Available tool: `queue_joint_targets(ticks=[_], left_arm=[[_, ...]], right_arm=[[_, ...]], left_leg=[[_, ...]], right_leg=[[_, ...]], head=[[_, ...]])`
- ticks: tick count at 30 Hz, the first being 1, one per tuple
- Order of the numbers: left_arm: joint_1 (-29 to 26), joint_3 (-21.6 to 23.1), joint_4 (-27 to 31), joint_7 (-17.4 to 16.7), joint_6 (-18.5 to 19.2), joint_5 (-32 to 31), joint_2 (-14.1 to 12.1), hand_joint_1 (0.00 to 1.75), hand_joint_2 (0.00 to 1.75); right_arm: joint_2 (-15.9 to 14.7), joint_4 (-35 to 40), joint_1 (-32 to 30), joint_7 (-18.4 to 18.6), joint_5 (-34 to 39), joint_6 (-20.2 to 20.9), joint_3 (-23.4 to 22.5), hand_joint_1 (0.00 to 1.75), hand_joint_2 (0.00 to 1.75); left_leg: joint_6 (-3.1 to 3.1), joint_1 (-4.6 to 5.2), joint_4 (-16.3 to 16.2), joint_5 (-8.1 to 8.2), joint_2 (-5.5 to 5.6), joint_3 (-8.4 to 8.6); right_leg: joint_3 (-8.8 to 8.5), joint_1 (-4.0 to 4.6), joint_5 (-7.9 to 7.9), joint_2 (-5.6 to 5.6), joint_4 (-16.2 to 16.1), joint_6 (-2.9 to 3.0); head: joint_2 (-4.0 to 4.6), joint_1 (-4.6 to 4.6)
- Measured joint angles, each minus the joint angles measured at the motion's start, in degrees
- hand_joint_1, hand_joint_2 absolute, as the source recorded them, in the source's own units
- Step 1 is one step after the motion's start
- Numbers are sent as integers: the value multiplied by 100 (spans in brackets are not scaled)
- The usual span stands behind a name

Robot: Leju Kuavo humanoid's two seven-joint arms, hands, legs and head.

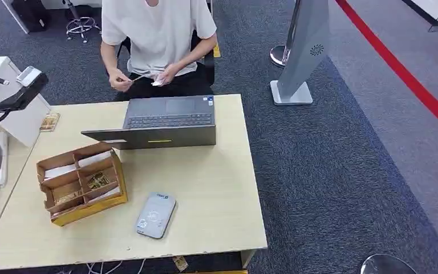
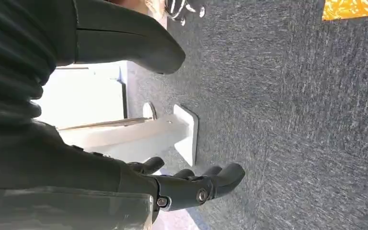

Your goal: Pass the card to the sensor for recognition and then transmit it.

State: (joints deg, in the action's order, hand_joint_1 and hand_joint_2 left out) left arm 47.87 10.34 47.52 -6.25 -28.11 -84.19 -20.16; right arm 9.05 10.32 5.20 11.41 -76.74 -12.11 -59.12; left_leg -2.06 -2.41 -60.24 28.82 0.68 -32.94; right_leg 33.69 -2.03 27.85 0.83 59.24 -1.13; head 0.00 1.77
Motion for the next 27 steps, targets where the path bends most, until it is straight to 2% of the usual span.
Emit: queue_joint_targets(ticks=[4, 9, 14, 17, 21, 27], left_arm=[[-251, -339, -144, 142, -59, 367, -562, 0, 175], [-955, -1065, -328, 293, -136, 1036, -1539, 0, 175], [-2288, -2239, -525, 595, -236, 1961, -2560, 0, 175], [-3199, -3224, -734, 946, -258, 2506, -2990, 0, 175], [-3756, -4021, -902, 1069, -247, 2505, -3201, 0, 175], [-3991, -4395, -997, 937, -186, 2439, -3298, 0, 175]], right_arm=[[0, 0, -26, 57, 4, 9, -2, 0, 175], [-2, 0, -51, 66, -24, -9, -4, 0, 175], [-33, 0, -86, 94, -96, 15, -2, 0, 175], [-65, 2, -119, 103, -131, 50, -2, 0, 175], [-92, 2, -126, 111, -140, 50, -2, 0, 175], [-94, 2, -101, 118, -151, 50, -2, 0, 175]], left_leg=[[-1, 0, 10, 0, -8, 3], [-3, 0, 30, 1, -47, 5], [-25, 0, 50, 16, -87, 14], [-29, -1, 53, 19, -90, 11], [-28, -6, 53, 18, -29, -5], [-30, -7, 54, 9, 2, -8]], right_leg=[[6, 0, 2, 13, 2, 2], [24, 0, 6, 50, 5, 9], [44, -1, 13, 87, 1, 20], [52, 0, 21, 88, -2, 29], [39, 5, 31, 22, -7, 29], [8, 5, 29, -11, -6, 30]], head=[[0, 2], [0, 4], [0, 0], [0, -11], [0, -9], [0, -2]])
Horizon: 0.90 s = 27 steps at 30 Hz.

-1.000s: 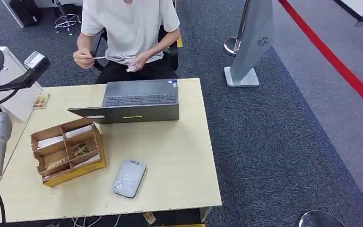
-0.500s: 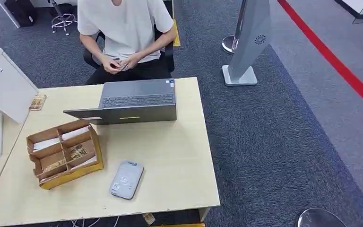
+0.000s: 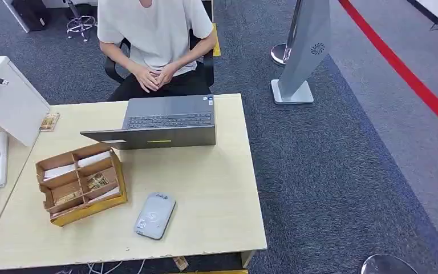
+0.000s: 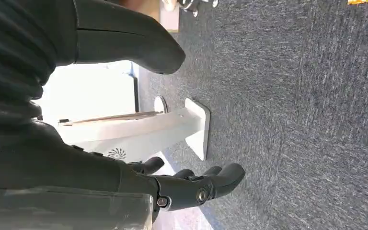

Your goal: Pass the card to the sensor for recognition and then transmit it.

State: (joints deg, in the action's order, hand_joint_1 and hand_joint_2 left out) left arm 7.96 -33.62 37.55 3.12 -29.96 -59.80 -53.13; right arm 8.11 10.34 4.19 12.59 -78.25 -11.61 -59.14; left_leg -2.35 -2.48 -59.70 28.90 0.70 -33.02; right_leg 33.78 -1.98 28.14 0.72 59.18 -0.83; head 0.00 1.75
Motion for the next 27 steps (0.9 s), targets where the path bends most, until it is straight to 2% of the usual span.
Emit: queue_joint_targets(ticks=[2, 4, 6, 8, 11, 13, 15, 21, 22, 24, 26, 27], left_arm=[[-262, -282, -125, 16, 142, 247, -53, 0, 175], [-534, -838, -407, 208, 334, 669, -41, 0, 175], [-735, -1496, -726, 170, 409, 901, 70, 0, 175], [-817, -2068, -1018, -26, 489, 1105, 342, 0, 175], [-888, -2718, -1320, -57, 439, 1259, 847, 0, 175], [-914, -2953, -1462, -57, 435, 1257, 1069, 0, 175], [-915, -3119, -1543, -65, 448, 1241, 1174, 0, 175], [-914, -3425, -1670, -138, 507, 1241, 1338, 0, 175], [-909, -3493, -1687, -273, 667, 1351, 1404, 0, 175], [-875, -3706, -1713, -376, 769, 1584, 1675, 0, 175], [-841, -3978, -1797, -365, 848, 1893, 2058, 0, 175], [-813, -4112, -1862, -374, 870, 2048, 2329, 0, 175]], right_arm=[[-2, 0, 1, 22, -37, 2, 0, 0, 175], [-7, 0, -10, 44, -92, 13, 4, 0, 175], [-9, 0, -35, 61, -103, 20, 4, 0, 175], [-13, 0, -39, 83, -103, 13, 4, 0, 175], [-13, -2, -26, 138, -105, -24, 4, 0, 175], [-13, -2, -21, 144, -105, -31, 4, 0, 175], [-15, 0, -18, 146, -105, -33, 4, 0, 175], [-15, 0, -16, 149, -105, -35, 4, 0, 175], [-15, 0, -13, 184, -103, -46, 4, 0, 175], [-15, 0, -13, 234, -96, -72, 4, 0, 175], [-13, 0, -16, 275, -81, -103, 4, 0, 175], [-13, -2, -15, 297, -79, -105, 4, 0, 175]], left_leg=[[-4, 0, 5, 3, -6, 11], [-13, 1, 8, 11, -36, 29], [-16, 1, 7, 15, -42, 38], [-16, 7, 9, 16, -28, 39], [-13, 5, 10, 18, -1, 37], [-12, -9, 6, 18, 17, 30], [-12, -10, 6, 18, 27, 30], [-12, -10, 6, 17, 26, 39], [-12, -7, 6, 17, 26, 41], [-11, 7, 9, 16, 26, 47], [-10, 11, 8, 16, 25, 50], [-9, 10, 7, 17, 25, 49]], right_leg=[[-12, 0, 1, 8, 1, 1], [-9, -1, 0, 46, 1, 2], [-7, -1, 2, 52, -2, 2], [-10, -6, 10, 34, -4, 3], [-20, -5, 21, 7, -8, -1], [-29, 8, 21, -13, -14, 0], [-38, 9, 21, -25, -17, 0], [-48, 10, 19, -25, -17, 0], [-49, 8, 19, -25, -17, 0], [-51, -6, 19, -24, -17, -1], [-51, -9, 19, -23, -17, -1], [-51, -8, 19, -23, -19, -1]], head=[[0, 0], [0, -9], [0, -15], [0, -17], [0, -20], [0, -15], [0, -4], [0, -7], [0, -7], [0, -15], [0, -20], [0, -22]])
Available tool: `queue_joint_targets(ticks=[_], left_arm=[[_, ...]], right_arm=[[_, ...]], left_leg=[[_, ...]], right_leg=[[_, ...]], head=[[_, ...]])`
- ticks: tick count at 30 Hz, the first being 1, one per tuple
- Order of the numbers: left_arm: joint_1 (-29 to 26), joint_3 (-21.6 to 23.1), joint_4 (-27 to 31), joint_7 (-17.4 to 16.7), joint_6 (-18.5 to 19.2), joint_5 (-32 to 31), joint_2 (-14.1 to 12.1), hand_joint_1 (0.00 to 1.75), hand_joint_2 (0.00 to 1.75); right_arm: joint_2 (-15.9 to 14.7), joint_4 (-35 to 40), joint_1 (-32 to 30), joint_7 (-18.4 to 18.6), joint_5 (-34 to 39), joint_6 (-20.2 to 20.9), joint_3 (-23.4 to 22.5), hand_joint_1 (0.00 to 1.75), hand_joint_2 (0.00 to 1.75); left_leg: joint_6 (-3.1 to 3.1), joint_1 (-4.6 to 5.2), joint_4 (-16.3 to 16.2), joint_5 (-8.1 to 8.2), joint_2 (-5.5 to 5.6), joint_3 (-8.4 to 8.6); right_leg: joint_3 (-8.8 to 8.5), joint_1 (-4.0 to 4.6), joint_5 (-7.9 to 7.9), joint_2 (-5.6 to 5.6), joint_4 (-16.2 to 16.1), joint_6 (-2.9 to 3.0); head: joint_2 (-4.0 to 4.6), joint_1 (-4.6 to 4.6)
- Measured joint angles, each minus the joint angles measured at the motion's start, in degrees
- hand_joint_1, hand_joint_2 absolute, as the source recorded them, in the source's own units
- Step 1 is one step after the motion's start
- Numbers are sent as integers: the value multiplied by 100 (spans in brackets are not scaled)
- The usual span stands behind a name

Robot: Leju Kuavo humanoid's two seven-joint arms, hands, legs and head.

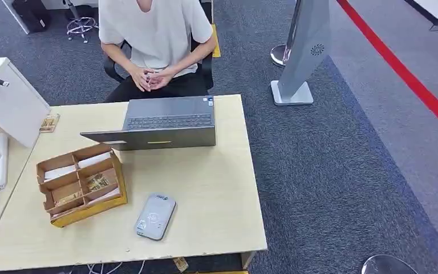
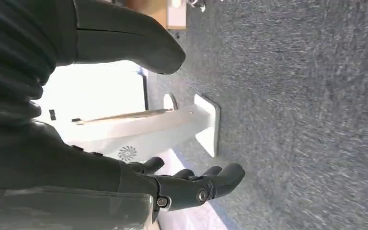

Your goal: Pass the card to the sensor for recognition and then transmit it.

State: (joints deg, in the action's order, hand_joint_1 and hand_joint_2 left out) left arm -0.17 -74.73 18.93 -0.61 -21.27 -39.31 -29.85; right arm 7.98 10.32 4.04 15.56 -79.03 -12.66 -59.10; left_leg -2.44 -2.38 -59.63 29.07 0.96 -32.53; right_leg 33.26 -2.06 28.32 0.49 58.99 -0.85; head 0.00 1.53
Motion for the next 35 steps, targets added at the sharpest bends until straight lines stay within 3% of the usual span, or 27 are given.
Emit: queue_joint_targets(ticks=[3, 4, 7, 8, 13, 17, 20, 23, 27, 28, 35], left_arm=[[87, -387, -164, -70, 33, 286, 692, 0, 175], [109, -497, -220, -101, 96, 331, 899, 0, 175], [198, -673, -378, -245, 468, 285, 1519, 0, 175], [234, -679, -437, -366, 580, 220, 1745, 0, 175], [417, -677, -647, -651, 961, -192, 2907, 0, 175], [485, -603, -704, -695, 1460, -516, 3381, 0, 175], [534, -520, -754, -667, 1602, -705, 3783, 0, 175], [542, -380, -780, -715, 1650, -836, 4005, 0, 175], [503, -31, -782, -756, 1707, -722, 4078, 0, 175], [493, 69, -782, -756, 1714, -665, 4078, 0, 175], [364, 897, -780, -682, 1753, -123, 4010, 0, 175]], right_arm=[[-2, 2, 5, 30, 7, -11, 0, 0, 175], [-2, 2, 6, 39, 11, -15, 0, 0, 0], [-2, 2, 7, 63, 31, -35, 0, 0, 0], [-2, 2, 9, 70, 26, -37, 0, 0, 175], [-2, 2, 34, 66, -33, -50, 0, 0, 175], [-2, 4, 44, 52, -61, -50, 11, 0, 175], [-7, 9, 56, 55, -72, -50, 33, 0, 175], [-20, 13, 59, 50, -85, -11, 92, 0, 175], [-74, 57, 22, -57, -3, 118, 352, 0, 175], [-83, 66, 9, -70, 73, 127, 422, 0, 0], [-181, 188, -123, -258, 978, 273, 1025, 0, 0]], left_leg=[[8, 4, -2, 4, 0, -1], [10, 4, -3, 5, 0, 0], [26, 7, -7, 1, 1, -2], [27, 10, -7, 1, 1, -3], [34, 16, -11, -1, -1, -4], [37, 17, -13, -3, -1, -5], [38, 17, -15, -3, -1, -4], [38, 14, -14, -3, -1, -4], [38, 11, -12, -3, -1, -3], [38, 11, -11, -3, -1, -3], [38, 12, -9, -3, -1, -5]], right_leg=[[-5, -2, -2, -2, -14, -4], [-7, -3, -4, -2, -16, -7], [-12, -6, -10, -4, -29, -17], [-12, -11, -14, -4, -30, -22], [-15, -17, -25, 0, -42, -39], [-16, -18, -29, 0, -43, -45], [-16, -18, -31, 1, -43, -46], [-15, -16, -31, 2, -43, -47], [-13, -14, -29, 2, -42, -46], [-13, -14, -29, 1, -42, -45], [-13, -14, -28, 1, -42, -45]], head=[[0, 5], [0, 7], [0, 20], [0, 7], [0, 13], [0, 13], [0, 7], [0, 7], [0, 9], [0, 7], [0, 9]])
